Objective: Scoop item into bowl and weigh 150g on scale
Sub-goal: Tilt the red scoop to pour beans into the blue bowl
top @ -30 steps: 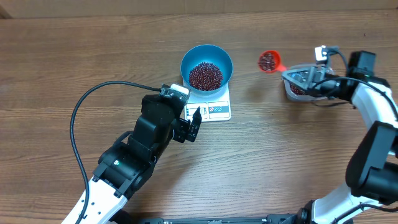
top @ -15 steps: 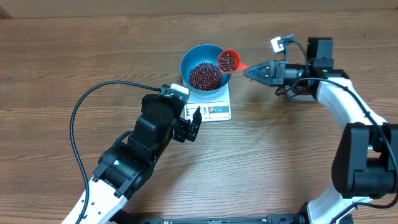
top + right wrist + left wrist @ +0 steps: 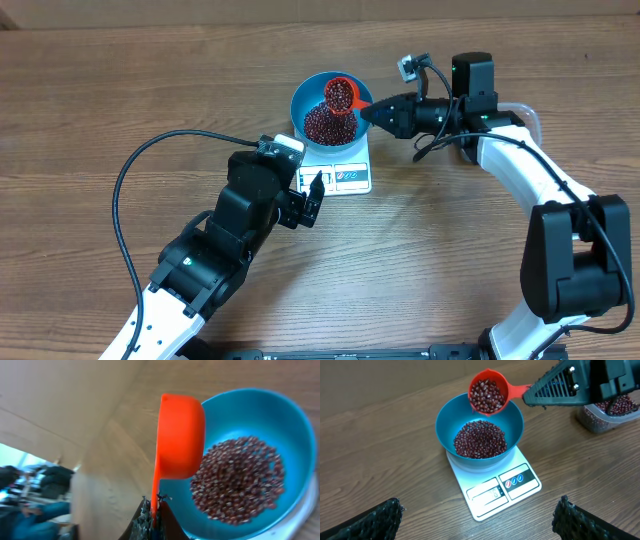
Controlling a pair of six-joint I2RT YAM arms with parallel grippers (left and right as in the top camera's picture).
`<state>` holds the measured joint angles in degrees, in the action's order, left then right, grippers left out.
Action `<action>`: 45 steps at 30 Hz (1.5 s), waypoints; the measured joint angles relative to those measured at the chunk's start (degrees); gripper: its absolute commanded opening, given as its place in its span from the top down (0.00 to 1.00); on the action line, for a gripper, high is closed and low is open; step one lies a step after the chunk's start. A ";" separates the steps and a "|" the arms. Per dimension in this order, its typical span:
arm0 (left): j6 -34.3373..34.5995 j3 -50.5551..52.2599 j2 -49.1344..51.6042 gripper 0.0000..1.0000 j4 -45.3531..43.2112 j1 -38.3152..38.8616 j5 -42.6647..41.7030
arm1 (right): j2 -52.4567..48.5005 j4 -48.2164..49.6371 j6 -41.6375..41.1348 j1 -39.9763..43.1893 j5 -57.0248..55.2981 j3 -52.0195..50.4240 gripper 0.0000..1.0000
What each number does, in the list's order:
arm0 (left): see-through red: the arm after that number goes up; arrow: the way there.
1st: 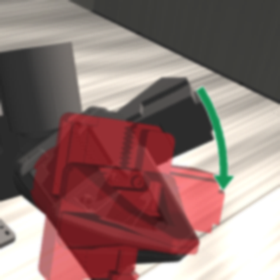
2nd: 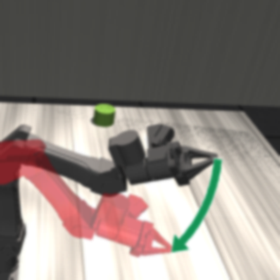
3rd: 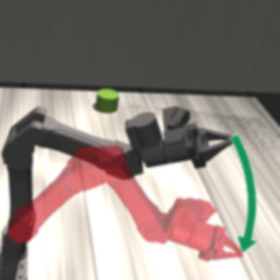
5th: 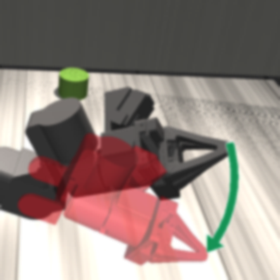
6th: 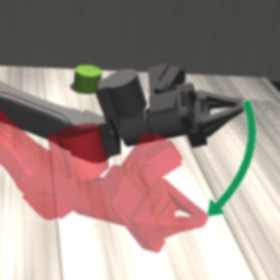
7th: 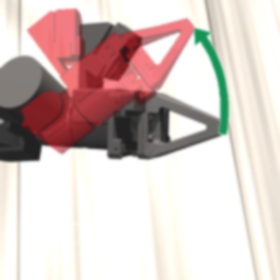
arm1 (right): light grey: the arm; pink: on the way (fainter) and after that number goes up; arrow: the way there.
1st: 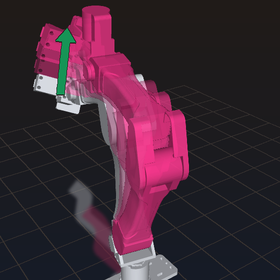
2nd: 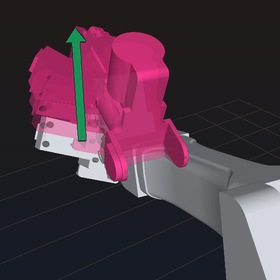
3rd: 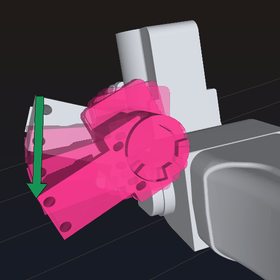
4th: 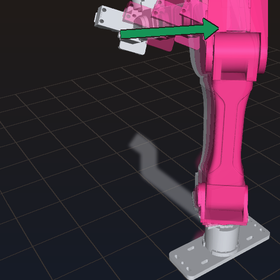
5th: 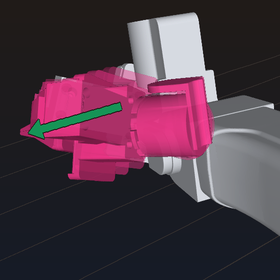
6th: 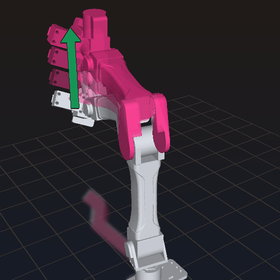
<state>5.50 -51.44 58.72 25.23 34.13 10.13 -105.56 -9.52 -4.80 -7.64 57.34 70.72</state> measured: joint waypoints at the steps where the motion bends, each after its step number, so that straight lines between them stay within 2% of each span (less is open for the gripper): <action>1: 0.00 0.00 0.00 0.01 0.00 0.00 0.00 | 0.00 0.02 0.83 -0.07 -0.85 0.00 0.96; 12: 0.00 0.00 0.00 0.00 0.00 0.00 0.00 | 0.00 -0.66 15.47 -0.07 -8.76 0.00 0.96; 23: 0.00 0.00 0.00 0.01 0.00 0.00 0.02 | 0.00 -2.99 39.50 -1.70 -11.30 0.00 0.96; 34: 0.00 0.00 0.00 0.01 0.00 0.00 0.00 | 0.00 -2.43 57.31 -2.89 -11.30 0.00 0.96; 40: 0.00 0.00 0.00 0.00 0.00 0.00 0.02 | 0.00 -0.02 62.14 -2.89 -11.32 0.00 0.96; 45: 0.00 0.00 0.00 0.01 0.00 0.00 0.02 | 0.00 0.07 62.49 -2.89 -11.30 0.00 0.96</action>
<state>5.50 -51.44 58.72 25.23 34.13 10.15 -105.56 -9.45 57.69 -10.52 46.04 70.72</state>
